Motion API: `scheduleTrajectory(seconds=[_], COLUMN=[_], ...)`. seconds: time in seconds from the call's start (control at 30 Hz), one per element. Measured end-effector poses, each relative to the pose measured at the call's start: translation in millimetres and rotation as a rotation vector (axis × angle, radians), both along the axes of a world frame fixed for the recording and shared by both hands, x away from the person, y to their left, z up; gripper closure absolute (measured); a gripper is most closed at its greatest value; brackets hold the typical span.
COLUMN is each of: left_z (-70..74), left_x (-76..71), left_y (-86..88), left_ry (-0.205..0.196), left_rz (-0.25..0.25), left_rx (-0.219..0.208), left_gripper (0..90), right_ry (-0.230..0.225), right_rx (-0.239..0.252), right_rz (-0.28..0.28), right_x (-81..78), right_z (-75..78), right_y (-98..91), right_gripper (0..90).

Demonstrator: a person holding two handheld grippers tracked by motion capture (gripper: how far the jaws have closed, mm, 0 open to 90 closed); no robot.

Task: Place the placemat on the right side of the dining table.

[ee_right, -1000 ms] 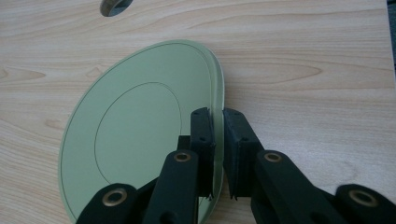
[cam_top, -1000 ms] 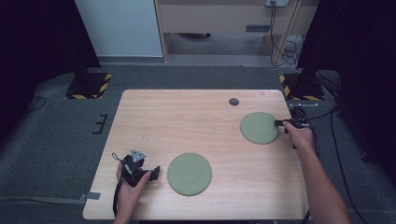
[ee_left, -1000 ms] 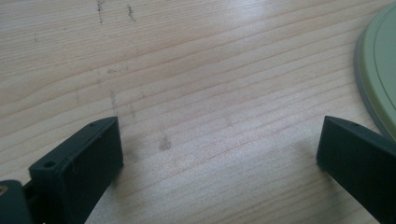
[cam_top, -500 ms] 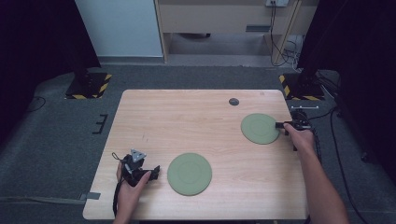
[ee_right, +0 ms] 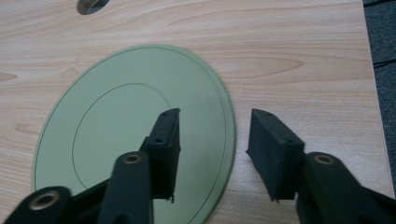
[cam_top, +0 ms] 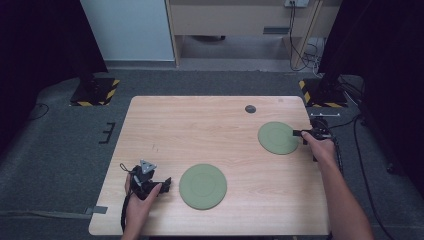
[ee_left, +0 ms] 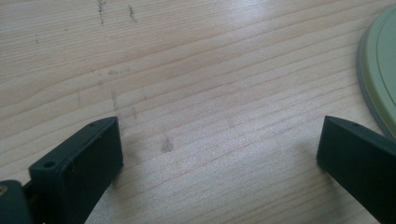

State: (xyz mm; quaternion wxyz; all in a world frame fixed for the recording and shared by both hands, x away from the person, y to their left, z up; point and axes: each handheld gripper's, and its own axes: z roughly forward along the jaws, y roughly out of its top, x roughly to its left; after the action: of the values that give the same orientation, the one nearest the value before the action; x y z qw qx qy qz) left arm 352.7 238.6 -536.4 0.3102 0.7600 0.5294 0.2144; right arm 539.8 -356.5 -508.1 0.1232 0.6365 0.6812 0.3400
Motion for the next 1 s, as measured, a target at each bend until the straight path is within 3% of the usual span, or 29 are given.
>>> scheduleTrajectory(seconds=[0.2, 0.27, 0.6, 1.0], left_z=[0.0, 0.0, 0.0, 0.1], left_x=[0.0, 0.0, -0.3, -1.1], left_y=[0.0, 0.0, 0.0, 0.8], left_ry=[0.0, 0.0, -0.001, 0.0], left_rz=[0.0, 0.0, -0.002, -0.012], left_rx=[0.0, 0.0, 0.001, 0.0], left_gripper=[0.0, 0.0, 0.0, 0.0], right_ry=[0.001, 0.005, -0.018, -0.035], right_rx=[0.0, -0.001, 0.016, 0.011], right_rz=[-0.023, -0.026, -0.02, 0.021], right_x=[0.5, 0.5, -2.6, -21.1], right_z=[0.7, 0.8, 11.1, 21.6], right_y=[0.8, 2.5, 9.0, 27.2], right_gripper=[39.2, 30.8, 10.1, 6.7])
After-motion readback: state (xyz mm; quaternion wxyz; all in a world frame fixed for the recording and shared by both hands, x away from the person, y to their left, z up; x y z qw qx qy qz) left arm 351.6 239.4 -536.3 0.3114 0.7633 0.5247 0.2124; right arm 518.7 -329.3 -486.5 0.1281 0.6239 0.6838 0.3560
